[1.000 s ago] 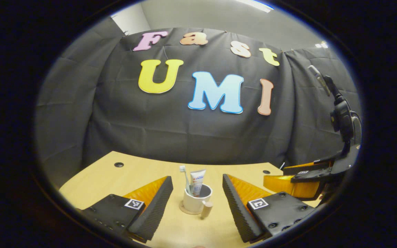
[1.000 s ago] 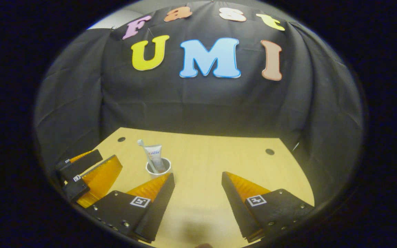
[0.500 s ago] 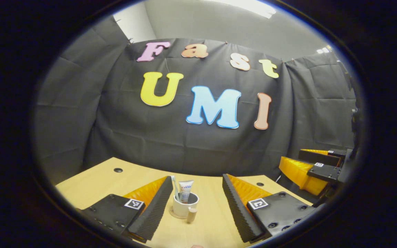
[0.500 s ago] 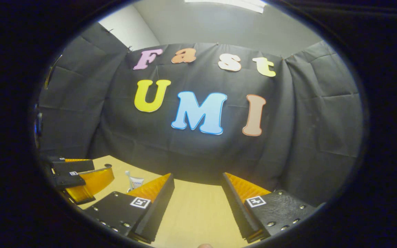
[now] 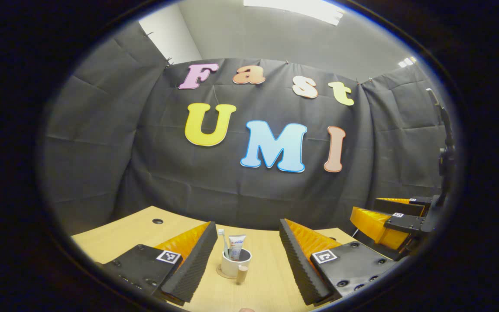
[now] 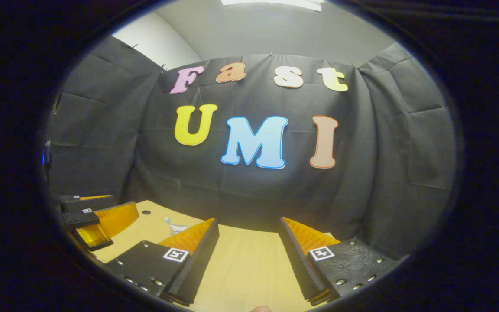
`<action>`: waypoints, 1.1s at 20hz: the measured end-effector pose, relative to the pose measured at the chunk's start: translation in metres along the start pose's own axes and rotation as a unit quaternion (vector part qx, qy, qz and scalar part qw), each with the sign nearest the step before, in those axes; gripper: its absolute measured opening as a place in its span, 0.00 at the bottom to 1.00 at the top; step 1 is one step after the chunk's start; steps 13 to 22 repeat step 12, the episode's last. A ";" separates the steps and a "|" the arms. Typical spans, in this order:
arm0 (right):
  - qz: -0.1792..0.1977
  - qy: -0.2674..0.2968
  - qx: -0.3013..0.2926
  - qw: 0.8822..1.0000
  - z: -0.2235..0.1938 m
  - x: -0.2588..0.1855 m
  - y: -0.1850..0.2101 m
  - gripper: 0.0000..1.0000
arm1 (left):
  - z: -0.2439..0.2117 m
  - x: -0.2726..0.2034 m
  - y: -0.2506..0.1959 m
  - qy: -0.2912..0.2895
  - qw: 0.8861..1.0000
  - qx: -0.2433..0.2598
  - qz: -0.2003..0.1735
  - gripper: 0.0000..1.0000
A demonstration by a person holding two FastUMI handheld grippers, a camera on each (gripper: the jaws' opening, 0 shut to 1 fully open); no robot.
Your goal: Put the toothbrush and toothpaste on the desktop into the cup, then pick up the cup and place it on the coaster on the desktop.
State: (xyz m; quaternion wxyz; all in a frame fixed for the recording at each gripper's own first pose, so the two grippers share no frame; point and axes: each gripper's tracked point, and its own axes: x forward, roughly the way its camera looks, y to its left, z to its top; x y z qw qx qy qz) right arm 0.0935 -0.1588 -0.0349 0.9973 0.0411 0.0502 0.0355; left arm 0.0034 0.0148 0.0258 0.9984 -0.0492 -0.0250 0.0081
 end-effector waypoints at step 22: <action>0.017 -0.001 0.002 1.000 -0.001 -0.004 0.004 0.84 | 0.005 -0.014 0.000 -0.002 1.000 -0.003 0.008 0.94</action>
